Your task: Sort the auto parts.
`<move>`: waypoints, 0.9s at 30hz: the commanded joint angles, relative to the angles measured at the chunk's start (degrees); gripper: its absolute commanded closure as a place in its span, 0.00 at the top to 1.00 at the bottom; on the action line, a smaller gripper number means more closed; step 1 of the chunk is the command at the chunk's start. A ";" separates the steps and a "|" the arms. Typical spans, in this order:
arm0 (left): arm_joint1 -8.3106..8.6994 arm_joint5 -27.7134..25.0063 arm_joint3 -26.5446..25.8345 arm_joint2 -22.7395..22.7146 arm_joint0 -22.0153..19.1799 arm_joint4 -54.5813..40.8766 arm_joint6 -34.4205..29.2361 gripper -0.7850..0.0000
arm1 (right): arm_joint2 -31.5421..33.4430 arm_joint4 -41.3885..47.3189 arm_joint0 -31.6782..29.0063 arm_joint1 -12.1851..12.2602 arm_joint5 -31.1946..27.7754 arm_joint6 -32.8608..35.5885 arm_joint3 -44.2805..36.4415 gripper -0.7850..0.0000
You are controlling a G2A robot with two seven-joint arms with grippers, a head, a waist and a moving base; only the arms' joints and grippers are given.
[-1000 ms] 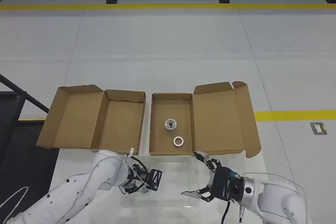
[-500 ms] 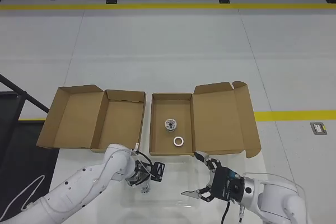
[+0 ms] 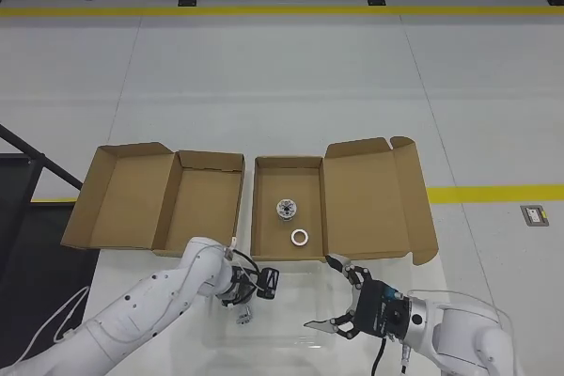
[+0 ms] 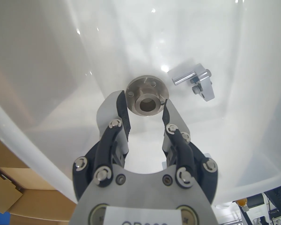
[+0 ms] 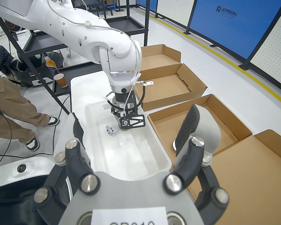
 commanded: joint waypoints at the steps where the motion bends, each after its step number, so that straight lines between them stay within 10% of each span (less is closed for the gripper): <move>1: -0.36 -0.10 0.65 0.06 -0.12 0.21 0.11 0.47 | 0.00 0.00 0.00 0.00 0.00 0.00 0.00 1.00; 27: -1.29 -1.81 1.37 -2.25 1.65 1.59 -0.81 0.34 | 0.00 0.00 0.00 0.00 0.00 0.00 0.00 1.00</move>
